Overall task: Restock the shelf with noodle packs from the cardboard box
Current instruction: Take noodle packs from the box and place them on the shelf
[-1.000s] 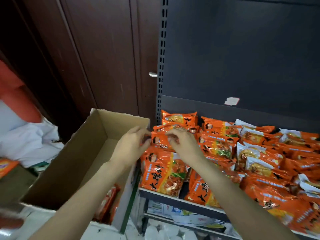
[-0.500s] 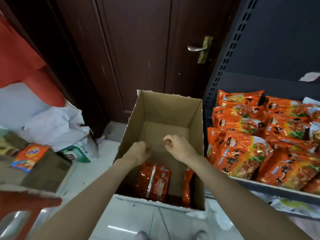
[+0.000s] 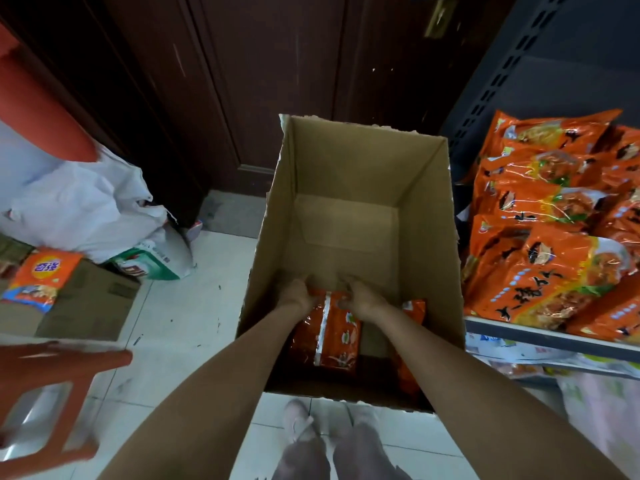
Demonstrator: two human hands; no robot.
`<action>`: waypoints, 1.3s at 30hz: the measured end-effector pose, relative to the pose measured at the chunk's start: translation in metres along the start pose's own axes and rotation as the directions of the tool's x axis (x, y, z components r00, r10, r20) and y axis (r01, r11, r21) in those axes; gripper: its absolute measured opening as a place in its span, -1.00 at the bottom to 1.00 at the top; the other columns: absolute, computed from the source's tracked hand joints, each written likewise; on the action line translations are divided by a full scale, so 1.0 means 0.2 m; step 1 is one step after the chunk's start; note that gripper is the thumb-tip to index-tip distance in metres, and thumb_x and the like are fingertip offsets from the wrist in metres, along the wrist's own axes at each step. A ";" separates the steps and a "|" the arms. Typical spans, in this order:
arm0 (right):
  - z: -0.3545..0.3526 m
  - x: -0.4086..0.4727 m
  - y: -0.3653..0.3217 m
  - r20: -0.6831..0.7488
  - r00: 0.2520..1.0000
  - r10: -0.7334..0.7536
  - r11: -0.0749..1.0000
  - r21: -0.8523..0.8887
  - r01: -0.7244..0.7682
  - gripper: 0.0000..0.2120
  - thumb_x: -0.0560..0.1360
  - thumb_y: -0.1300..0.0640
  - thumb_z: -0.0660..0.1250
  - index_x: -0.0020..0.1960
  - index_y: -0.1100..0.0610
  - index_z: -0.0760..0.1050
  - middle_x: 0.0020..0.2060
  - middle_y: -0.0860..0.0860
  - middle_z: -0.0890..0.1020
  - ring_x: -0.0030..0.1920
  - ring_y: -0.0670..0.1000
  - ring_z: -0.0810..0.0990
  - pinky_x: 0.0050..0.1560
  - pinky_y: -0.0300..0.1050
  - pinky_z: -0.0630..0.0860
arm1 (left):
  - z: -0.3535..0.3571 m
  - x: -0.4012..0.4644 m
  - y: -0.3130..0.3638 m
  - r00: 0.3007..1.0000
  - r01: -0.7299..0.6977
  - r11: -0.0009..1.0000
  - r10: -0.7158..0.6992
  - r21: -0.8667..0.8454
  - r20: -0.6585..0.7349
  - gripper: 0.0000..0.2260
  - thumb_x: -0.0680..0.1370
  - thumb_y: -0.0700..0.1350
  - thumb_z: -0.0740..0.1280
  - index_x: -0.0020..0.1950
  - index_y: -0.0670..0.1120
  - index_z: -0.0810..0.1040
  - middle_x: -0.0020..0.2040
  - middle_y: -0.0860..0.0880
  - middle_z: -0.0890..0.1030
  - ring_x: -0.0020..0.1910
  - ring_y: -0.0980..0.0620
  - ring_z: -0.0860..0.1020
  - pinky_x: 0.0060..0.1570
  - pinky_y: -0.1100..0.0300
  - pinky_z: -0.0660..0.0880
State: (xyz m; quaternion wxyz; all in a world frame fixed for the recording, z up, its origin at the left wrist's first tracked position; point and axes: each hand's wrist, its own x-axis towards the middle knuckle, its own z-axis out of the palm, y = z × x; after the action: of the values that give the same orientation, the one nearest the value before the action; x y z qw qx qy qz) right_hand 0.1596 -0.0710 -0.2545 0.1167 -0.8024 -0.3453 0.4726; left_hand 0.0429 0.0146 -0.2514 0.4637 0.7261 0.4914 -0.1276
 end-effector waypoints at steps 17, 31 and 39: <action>-0.18 -0.09 -0.06 -0.157 0.988 -0.002 1.000 0.016 0.004 -0.77 0.47 0.21 0.38 0.12 0.18 0.49 0.10 0.10 0.58 0.10 0.09 0.58 0.01 -0.12 0.48 | -0.06 -0.04 0.08 0.975 -0.054 0.949 -0.018 -0.311 -0.223 -0.77 0.46 -0.25 0.42 0.11 -0.19 0.57 0.13 -0.14 0.60 0.18 -0.07 0.52 0.13 0.17 0.39; -0.49 -0.69 -0.15 -0.583 0.773 -0.248 0.923 0.100 0.372 -0.86 0.45 0.19 0.40 -0.15 0.02 0.45 -0.10 0.03 0.63 -0.01 0.00 0.60 0.01 0.03 0.56 | -0.30 -0.46 0.45 0.770 -0.592 0.777 0.469 -0.212 -0.432 -0.84 0.49 -0.14 0.40 0.05 -0.07 0.54 -0.01 0.09 0.54 -0.01 0.17 0.49 -0.10 0.42 0.40; -0.66 -1.12 -0.08 -0.778 0.554 -0.297 0.854 0.043 0.518 -0.89 0.47 0.16 0.38 -0.16 0.11 0.45 -0.25 -0.06 0.54 -0.19 -0.12 0.50 -0.19 -0.32 0.37 | -0.23 -0.80 0.77 0.587 -0.773 0.611 0.583 -0.173 -0.562 -0.87 0.51 -0.15 0.37 0.05 -0.01 0.56 -0.05 0.12 0.58 -0.03 0.21 0.53 -0.03 0.35 0.48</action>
State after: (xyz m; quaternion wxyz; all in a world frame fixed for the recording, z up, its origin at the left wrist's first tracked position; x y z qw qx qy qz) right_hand 0.1922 -0.1902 -0.0251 0.4620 -0.7963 -0.3771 0.1016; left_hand 0.0802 -0.0572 -0.0396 0.4861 0.7564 0.2760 0.3397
